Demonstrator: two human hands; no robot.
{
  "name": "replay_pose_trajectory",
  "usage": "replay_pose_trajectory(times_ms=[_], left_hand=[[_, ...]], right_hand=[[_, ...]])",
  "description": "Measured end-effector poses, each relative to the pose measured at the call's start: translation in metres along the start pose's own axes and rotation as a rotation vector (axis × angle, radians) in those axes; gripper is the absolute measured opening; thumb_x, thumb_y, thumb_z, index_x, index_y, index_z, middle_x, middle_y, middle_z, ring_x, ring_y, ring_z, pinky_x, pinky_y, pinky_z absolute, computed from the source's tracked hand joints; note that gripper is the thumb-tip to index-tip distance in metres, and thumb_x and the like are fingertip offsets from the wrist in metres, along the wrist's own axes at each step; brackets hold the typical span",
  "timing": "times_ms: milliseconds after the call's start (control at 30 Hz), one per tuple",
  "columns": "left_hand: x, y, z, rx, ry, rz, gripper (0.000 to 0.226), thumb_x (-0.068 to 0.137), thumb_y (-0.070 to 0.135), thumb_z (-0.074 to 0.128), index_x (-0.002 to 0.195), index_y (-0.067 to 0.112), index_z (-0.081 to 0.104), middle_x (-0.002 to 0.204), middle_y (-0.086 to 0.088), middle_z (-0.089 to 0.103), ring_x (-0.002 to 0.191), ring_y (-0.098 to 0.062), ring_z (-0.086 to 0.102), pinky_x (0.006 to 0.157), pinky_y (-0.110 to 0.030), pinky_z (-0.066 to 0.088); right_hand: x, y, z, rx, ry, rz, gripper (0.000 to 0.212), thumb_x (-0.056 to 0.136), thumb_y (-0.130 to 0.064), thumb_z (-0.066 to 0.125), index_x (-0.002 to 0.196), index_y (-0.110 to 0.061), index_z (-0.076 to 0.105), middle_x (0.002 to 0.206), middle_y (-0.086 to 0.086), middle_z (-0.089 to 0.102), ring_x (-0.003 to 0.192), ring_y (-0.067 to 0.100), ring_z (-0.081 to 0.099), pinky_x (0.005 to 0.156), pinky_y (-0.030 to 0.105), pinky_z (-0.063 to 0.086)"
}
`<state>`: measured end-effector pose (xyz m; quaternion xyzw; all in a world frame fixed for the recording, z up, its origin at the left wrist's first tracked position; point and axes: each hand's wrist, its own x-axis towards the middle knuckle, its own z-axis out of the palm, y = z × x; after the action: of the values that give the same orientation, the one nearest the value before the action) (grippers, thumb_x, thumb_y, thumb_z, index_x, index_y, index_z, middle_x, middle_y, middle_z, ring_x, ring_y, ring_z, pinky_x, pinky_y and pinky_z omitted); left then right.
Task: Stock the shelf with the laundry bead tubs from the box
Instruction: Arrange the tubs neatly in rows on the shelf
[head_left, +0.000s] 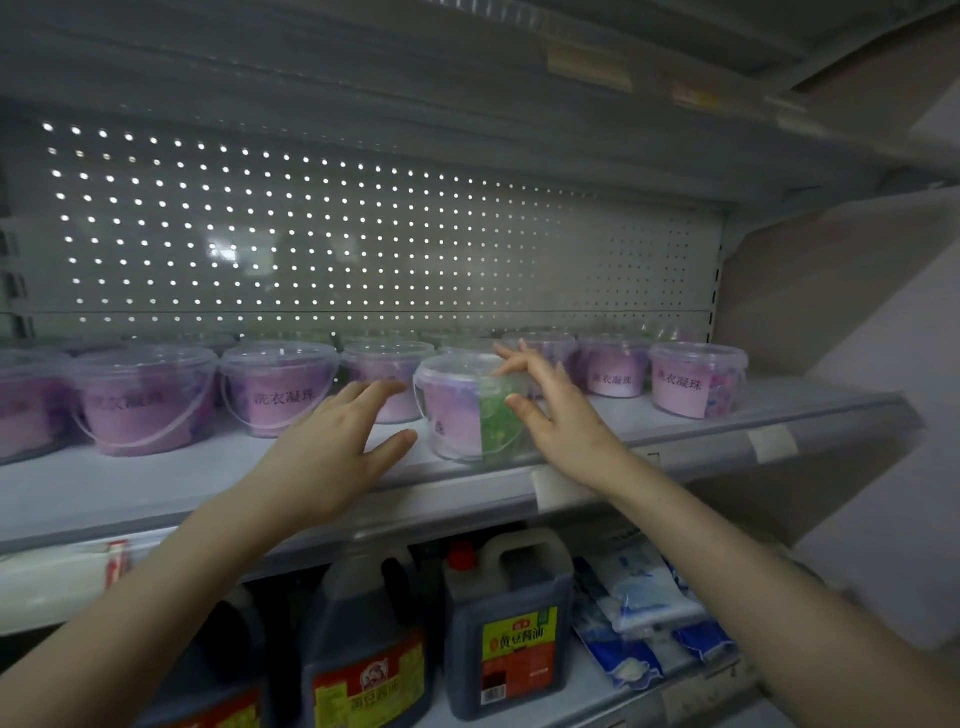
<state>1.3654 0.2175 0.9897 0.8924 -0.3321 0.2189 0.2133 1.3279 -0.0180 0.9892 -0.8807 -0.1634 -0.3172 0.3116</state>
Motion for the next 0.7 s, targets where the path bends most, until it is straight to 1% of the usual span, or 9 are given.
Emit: replay_pose_trajectory(times_ms=[67,133,200,267,367,433,533,633,700], left_hand=[[-0.003,-0.003,-0.002,-0.007,0.0,0.0,0.054,0.091,0.044,0.049,0.141,0.028,0.034,0.139,0.002,0.043,0.121,-0.021,0.048,0.096,-0.039,0.042],[-0.005,-0.005,-0.005,-0.013,0.009,0.002,0.054,0.091,0.044,0.049,0.14,0.028,0.035,0.14,0.002,0.043,0.123,-0.021,0.047,0.097,-0.04,0.042],[-0.007,-0.004,-0.008,-0.013,0.013,-0.002,0.054,0.091,0.044,0.048,0.14,0.027,0.035,0.14,0.002,0.042,0.124,-0.021,0.046,0.098,-0.039,0.041],[-0.007,-0.001,-0.009,-0.008,0.013,-0.003,0.054,0.091,0.044,0.048,0.14,0.027,0.036,0.14,0.002,0.042,0.125,-0.021,0.045,0.098,-0.039,0.041],[-0.005,0.003,-0.01,0.005,0.028,0.006,0.053,0.09,0.046,0.047,0.139,0.027,0.036,0.138,0.002,0.044,0.123,-0.021,0.047,0.097,-0.04,0.042],[-0.004,0.005,-0.01,0.006,0.036,0.007,0.053,0.09,0.047,0.047,0.139,0.027,0.036,0.138,0.002,0.044,0.123,-0.021,0.047,0.098,-0.042,0.042],[-0.002,0.009,-0.01,0.015,0.037,0.004,0.054,0.09,0.047,0.047,0.14,0.027,0.035,0.138,0.002,0.044,0.124,-0.021,0.047,0.098,-0.043,0.042],[0.002,0.013,-0.012,0.016,0.044,0.005,0.055,0.09,0.047,0.048,0.139,0.027,0.036,0.139,0.002,0.044,0.123,-0.022,0.047,0.099,-0.043,0.041],[0.005,0.017,-0.014,0.025,0.057,0.003,0.054,0.09,0.047,0.049,0.139,0.026,0.038,0.138,0.001,0.045,0.123,-0.023,0.047,0.1,-0.042,0.04]], right_hand=[[-0.001,0.003,-0.004,-0.134,0.029,0.021,0.018,0.097,-0.015,0.045,0.109,-0.029,0.048,0.153,-0.01,0.025,0.142,0.004,0.009,0.118,0.038,-0.006],[-0.004,0.009,-0.015,-0.274,0.102,0.07,0.023,0.096,-0.015,0.048,0.116,-0.026,0.053,0.149,-0.006,0.031,0.139,0.01,0.021,0.116,0.038,0.005],[-0.006,0.014,-0.026,-0.416,0.159,0.128,0.032,0.094,-0.012,0.05,0.122,-0.027,0.055,0.136,-0.002,0.042,0.13,0.017,0.034,0.108,0.036,0.02],[-0.003,0.017,-0.03,-0.472,0.153,0.197,0.044,0.093,-0.005,0.049,0.13,-0.028,0.051,0.125,0.001,0.047,0.122,0.02,0.042,0.103,0.035,0.028],[0.001,0.015,-0.026,-0.249,0.054,0.311,0.06,0.088,-0.007,0.052,0.143,-0.024,0.036,0.135,0.005,0.045,0.126,0.022,0.045,0.108,0.04,0.034],[0.001,0.01,-0.019,-0.128,-0.032,0.327,0.075,0.084,-0.023,0.064,0.147,-0.022,0.024,0.146,0.003,0.038,0.131,0.019,0.04,0.109,0.035,0.033],[0.005,0.005,-0.008,-0.059,-0.045,0.322,0.096,0.07,-0.051,0.074,0.146,-0.023,0.023,0.148,-0.001,0.038,0.131,0.018,0.041,0.109,0.041,0.036],[0.013,0.002,0.002,-0.009,-0.055,0.31,0.097,0.065,-0.059,0.074,0.143,-0.026,0.026,0.146,-0.002,0.041,0.131,0.018,0.042,0.109,0.044,0.037],[0.018,0.003,0.007,0.024,-0.109,0.294,0.097,0.068,-0.058,0.072,0.146,-0.027,0.022,0.15,-0.002,0.037,0.136,0.018,0.037,0.112,0.043,0.033]])
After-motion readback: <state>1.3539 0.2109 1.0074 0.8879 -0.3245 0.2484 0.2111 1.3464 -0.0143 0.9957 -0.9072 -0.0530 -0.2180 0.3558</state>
